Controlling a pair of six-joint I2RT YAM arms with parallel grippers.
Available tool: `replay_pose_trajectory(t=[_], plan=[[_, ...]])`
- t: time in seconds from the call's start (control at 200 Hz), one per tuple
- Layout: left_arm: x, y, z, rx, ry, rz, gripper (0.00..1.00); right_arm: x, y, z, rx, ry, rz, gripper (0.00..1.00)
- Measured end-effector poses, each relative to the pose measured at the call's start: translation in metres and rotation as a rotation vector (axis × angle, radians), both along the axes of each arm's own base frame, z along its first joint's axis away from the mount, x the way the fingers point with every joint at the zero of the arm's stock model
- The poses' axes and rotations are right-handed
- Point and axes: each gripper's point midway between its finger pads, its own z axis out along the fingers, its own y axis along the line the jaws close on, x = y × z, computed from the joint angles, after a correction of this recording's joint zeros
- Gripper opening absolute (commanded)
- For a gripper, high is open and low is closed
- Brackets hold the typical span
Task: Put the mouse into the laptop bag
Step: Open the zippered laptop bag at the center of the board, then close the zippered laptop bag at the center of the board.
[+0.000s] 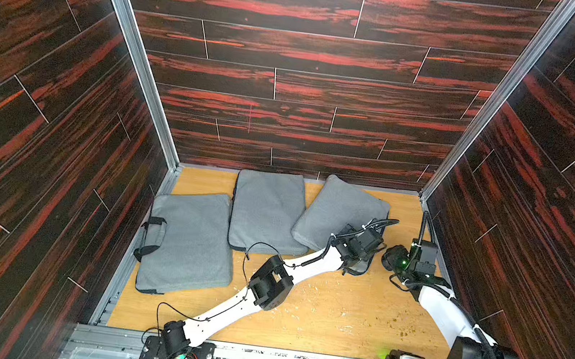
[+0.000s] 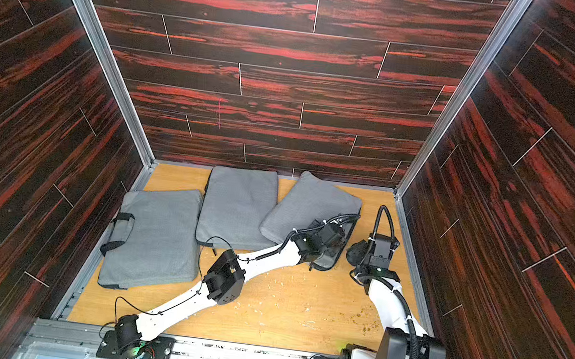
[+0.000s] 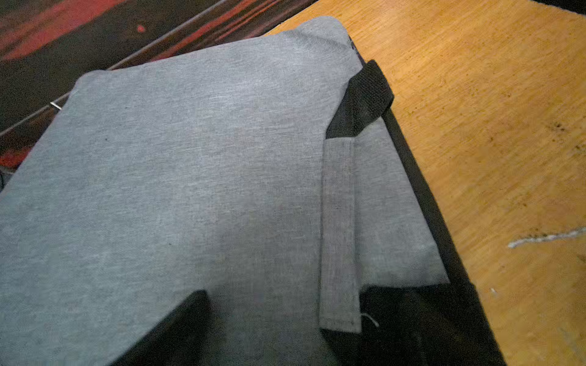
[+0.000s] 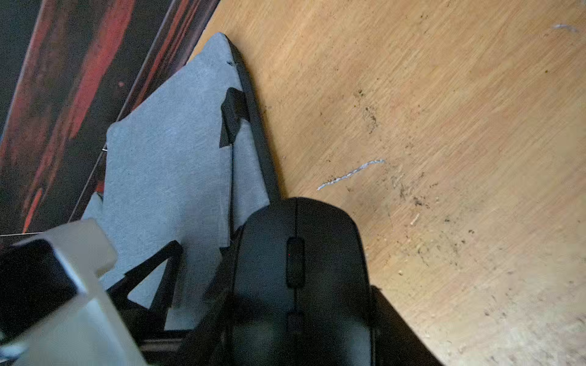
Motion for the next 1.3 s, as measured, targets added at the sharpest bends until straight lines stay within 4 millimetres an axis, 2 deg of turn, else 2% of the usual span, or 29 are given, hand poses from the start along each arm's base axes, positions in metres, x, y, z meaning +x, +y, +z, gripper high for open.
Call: replay_pose_trajectory(t=[0.055, 0.095, 0.2, 0.321, 0.506, 0.661, 0.741, 0.847, 1.047, 1.112, 1.182, 1.298], plan=[[0.000, 0.001, 0.000, 0.005, 0.001, 0.001, 0.47, 0.000, 0.000, 0.000, 0.004, -0.001, 0.002, 0.44], [0.002, 0.003, 0.000, -0.002, 0.004, 0.013, 0.38, 0.000, 0.000, 0.000, 0.005, -0.003, 0.003, 0.44], [0.009, 0.007, 0.003, -0.047, 0.030, 0.031, 0.19, 0.001, 0.001, 0.001, 0.012, -0.008, 0.007, 0.44], [0.007, 0.003, 0.000, -0.112, 0.098, 0.010, 0.00, 0.002, 0.000, 0.000, 0.020, -0.010, 0.008, 0.44], [0.009, 0.001, 0.000, -0.173, 0.155, -0.006, 0.00, 0.006, -0.003, -0.010, 0.065, 0.001, 0.012, 0.44], [0.008, 0.003, 0.006, -0.196, 0.187, -0.001, 0.00, 0.009, -0.019, -0.028, 0.114, 0.040, -0.026, 0.44], [0.005, 0.005, 0.014, -0.206, 0.207, 0.007, 0.00, 0.019, -0.025, -0.031, 0.143, 0.053, -0.037, 0.43], [0.003, 0.009, 0.040, -0.235, 0.211, 0.010, 0.00, 0.044, -0.034, -0.024, 0.171, 0.036, -0.043, 0.43], [0.004, 0.014, 0.127, -0.348, 0.146, -0.005, 0.00, 0.096, -0.046, -0.014, 0.195, -0.009, -0.026, 0.44], [0.004, 0.015, 0.148, -0.379, 0.128, -0.011, 0.00, 0.111, -0.048, -0.014, 0.202, -0.013, -0.015, 0.44], [0.004, 0.017, 0.159, -0.397, 0.122, -0.014, 0.00, 0.128, -0.050, -0.016, 0.210, -0.017, 0.000, 0.44], [0.004, 0.018, 0.156, -0.398, 0.138, -0.009, 0.00, 0.156, -0.050, -0.020, 0.237, -0.024, 0.039, 0.45]])
